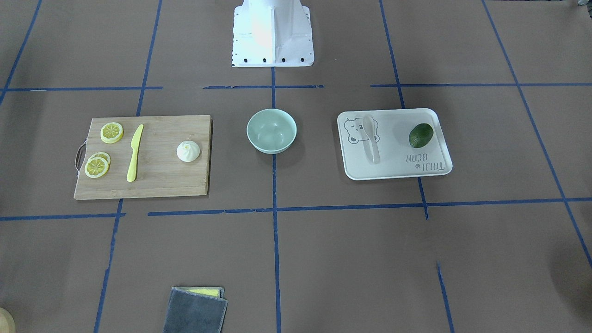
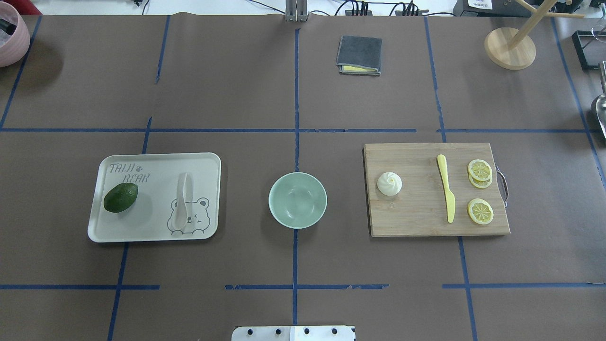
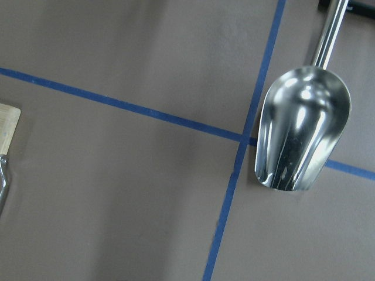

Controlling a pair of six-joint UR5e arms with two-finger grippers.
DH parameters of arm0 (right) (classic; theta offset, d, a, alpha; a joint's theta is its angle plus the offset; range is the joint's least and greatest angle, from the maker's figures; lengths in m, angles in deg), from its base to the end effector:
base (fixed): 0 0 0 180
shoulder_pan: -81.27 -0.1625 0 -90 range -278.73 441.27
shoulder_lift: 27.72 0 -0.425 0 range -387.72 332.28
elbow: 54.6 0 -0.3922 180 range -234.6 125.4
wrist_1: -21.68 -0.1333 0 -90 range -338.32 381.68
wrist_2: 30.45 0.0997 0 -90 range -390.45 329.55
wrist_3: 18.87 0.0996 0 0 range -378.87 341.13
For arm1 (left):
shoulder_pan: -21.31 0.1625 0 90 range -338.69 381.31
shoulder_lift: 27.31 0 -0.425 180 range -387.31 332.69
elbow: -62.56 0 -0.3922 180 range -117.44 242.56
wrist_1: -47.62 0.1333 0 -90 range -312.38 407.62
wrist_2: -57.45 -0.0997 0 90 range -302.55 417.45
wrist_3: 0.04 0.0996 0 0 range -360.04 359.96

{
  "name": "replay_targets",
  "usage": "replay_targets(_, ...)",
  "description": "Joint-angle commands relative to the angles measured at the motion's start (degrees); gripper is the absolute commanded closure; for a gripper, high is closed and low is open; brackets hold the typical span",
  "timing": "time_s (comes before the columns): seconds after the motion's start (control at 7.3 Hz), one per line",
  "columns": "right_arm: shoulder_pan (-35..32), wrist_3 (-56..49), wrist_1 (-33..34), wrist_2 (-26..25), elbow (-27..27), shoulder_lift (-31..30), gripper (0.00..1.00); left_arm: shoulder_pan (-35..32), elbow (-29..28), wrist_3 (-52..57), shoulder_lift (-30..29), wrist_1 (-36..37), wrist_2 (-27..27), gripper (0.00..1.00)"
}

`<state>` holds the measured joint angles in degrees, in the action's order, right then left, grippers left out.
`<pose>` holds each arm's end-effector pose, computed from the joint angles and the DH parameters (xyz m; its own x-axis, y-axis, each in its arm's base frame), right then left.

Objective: Put spoon and bun in bowl

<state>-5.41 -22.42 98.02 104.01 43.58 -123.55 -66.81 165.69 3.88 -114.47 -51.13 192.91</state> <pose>0.0366 -0.4670 0.6101 0.6966 -0.2932 0.6549 0.0990 0.9433 0.3170 -0.0465 -0.4837 0.5504 0.6897 0.3194 -0.6499 -0.0783 0.9251 0.3715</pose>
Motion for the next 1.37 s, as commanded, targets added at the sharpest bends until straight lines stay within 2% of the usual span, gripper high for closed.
replay_targets(0.0, 0.1, 0.8, -7.5, -1.8, -0.6, 2.2, 0.0, 0.1, -0.7, -0.2, -2.6, -8.3, 0.0, 0.0)
replay_targets(0.27, 1.0, 10.3, -7.4, 0.9, -1.9, 5.5, 0.0, 0.1, -1.0, -0.4, -4.3, -19.1, 0.6, 0.0)
replay_targets(0.41, 1.9, 16.3, -7.7, 0.9, -1.5, 6.5, 0.0, 1.0, 0.1, -8.9, -5.7, -20.6, 0.8, 0.0)
replay_targets(0.55, 1.9, 16.1, -7.8, 0.9, -1.4, 6.4, 0.0, 3.9, 0.8, -22.9, -6.6, -24.1, 1.0, 0.0)
replay_targets(0.68, 1.9, 16.4, -7.8, 0.9, -1.0, 6.5, 0.0, 8.4, 0.8, -30.5, -7.8, -25.8, 0.3, 0.0)
replay_targets(0.82, 1.9, 16.6, -9.5, 1.0, -1.1, 6.4, 0.0, 12.9, 1.8, -32.6, -9.5, -25.9, -3.1, 0.0)
replay_targets(0.96, 1.9, 16.8, -13.2, 0.9, -1.9, 5.8, 0.0, 20.7, 6.2, -34.8, -9.4, -25.5, -12.1, 0.0)
replay_targets(1.1, 1.9, 16.9, -13.5, 1.0, -2.1, 5.7, 0.0, 26.8, 7.0, -43.6, -9.4, -25.4, -13.8, 0.0)
replay_targets(1.23, 1.9, 16.9, -13.5, 1.0, -2.2, 5.7, 0.0, 32.8, 7.0, -51.0, -9.4, -25.2, -20.4, 0.0)
